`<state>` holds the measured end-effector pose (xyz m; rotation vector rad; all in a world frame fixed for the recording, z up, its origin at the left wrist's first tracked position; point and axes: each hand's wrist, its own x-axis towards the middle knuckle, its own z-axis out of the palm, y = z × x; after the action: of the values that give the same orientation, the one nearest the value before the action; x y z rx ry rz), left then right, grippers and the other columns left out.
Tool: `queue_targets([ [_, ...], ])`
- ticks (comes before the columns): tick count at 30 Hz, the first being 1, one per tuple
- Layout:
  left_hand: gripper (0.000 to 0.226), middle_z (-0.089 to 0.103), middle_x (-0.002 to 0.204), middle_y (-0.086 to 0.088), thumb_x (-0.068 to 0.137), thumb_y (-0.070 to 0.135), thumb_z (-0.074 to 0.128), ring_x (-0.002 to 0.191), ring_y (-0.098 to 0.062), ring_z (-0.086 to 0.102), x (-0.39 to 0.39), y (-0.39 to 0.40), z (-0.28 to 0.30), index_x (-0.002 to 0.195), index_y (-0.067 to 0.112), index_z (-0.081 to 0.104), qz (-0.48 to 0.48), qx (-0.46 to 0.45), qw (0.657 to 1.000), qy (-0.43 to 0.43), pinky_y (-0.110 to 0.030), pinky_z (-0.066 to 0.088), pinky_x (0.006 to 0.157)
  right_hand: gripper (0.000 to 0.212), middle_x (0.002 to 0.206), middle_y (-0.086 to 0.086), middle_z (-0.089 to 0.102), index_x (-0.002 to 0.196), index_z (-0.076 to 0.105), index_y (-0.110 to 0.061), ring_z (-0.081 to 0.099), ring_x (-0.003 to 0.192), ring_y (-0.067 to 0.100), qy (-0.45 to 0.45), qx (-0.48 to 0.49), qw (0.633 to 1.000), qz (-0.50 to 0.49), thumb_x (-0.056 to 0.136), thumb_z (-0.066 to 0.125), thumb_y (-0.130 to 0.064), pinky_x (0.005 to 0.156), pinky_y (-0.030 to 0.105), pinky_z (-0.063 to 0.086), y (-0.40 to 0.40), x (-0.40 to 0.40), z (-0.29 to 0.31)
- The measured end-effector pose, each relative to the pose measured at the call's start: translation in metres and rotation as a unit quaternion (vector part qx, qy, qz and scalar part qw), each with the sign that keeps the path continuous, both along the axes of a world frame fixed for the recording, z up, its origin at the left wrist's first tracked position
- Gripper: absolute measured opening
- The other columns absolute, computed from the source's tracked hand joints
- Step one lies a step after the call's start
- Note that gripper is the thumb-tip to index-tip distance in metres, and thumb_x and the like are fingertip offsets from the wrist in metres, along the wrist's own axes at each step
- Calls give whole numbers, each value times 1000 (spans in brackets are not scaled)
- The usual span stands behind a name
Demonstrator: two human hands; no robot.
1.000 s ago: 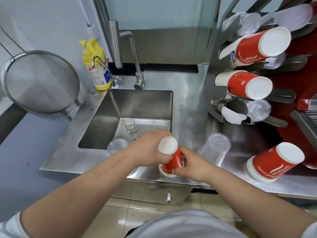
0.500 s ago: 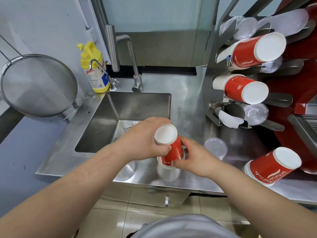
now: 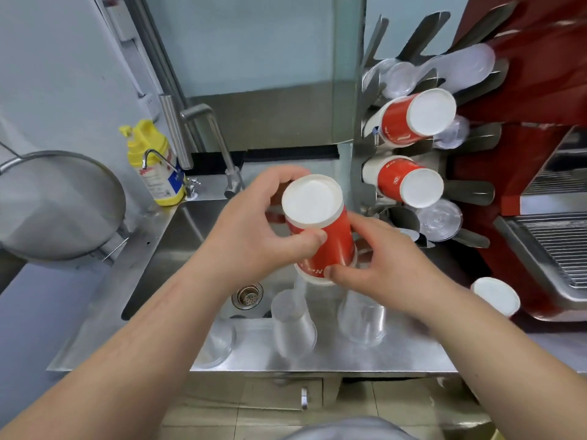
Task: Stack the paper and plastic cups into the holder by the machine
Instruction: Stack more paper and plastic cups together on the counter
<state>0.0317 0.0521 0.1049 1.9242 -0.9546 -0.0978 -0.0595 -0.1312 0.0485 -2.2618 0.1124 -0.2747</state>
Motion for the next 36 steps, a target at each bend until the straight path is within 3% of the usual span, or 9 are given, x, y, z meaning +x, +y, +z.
queue_targets([
  [5,58,60,115,33,66,40,74,116,0,59,-27,-51,19,116,53,49,-70,-31,997,-16,-19,53,91,65,110,-20,59,122,46,-51,55,103,-2,-45,-22,997,-55,64,73,-45,87,26,49,-44,-44,19],
  [9,60,62,118,25,66,37,76,117,-4,60,-51,-99,20,120,47,50,-129,-47,990,2,-25,53,93,71,114,-25,55,129,43,-50,50,106,-11,-67,-48,989,-123,63,70,-48,84,7,39,-80,-89,21],
  [12,62,62,121,20,66,38,77,117,-6,60,-73,-134,15,122,46,50,-163,-42,986,1,-32,53,95,73,117,-22,57,129,44,-50,57,106,-2,-65,-27,985,-158,62,71,-45,88,26,49,-106,-122,15],
  [14,64,60,123,19,67,39,77,118,-7,59,-86,-156,9,125,41,52,-180,-27,983,-13,-36,53,98,72,117,-22,59,128,44,-52,59,104,-1,-60,-14,983,-175,62,72,-43,87,31,52,-121,-141,8],
  [17,66,58,128,18,67,40,76,124,-11,57,-101,-183,-3,128,41,50,-197,-5,980,-12,-40,50,102,67,111,-26,63,124,46,-52,61,101,-4,-53,11,981,-188,66,76,-37,82,28,54,-138,-159,-6],
  [21,70,57,131,20,66,44,74,126,-5,54,-110,-206,-20,131,47,49,-191,7,982,-8,-39,48,105,63,105,-37,60,120,44,-55,59,94,-13,-28,33,978,-204,66,75,-41,71,11,48,-152,-169,-27],
  [26,69,56,131,23,64,47,71,122,5,53,-109,-220,-42,128,53,47,-165,43,985,9,-35,50,103,61,101,-30,64,116,44,-56,61,93,-9,9,82,977,-198,63,71,-43,80,26,54,-159,-165,-51],
  [36,74,59,133,14,63,44,74,121,-5,59,-99,-222,-85,133,42,50,-136,67,984,96,-40,51,103,66,110,-18,63,124,41,-47,61,99,2,50,99,976,-187,63,68,-43,83,33,53,-165,-148,-90],
])
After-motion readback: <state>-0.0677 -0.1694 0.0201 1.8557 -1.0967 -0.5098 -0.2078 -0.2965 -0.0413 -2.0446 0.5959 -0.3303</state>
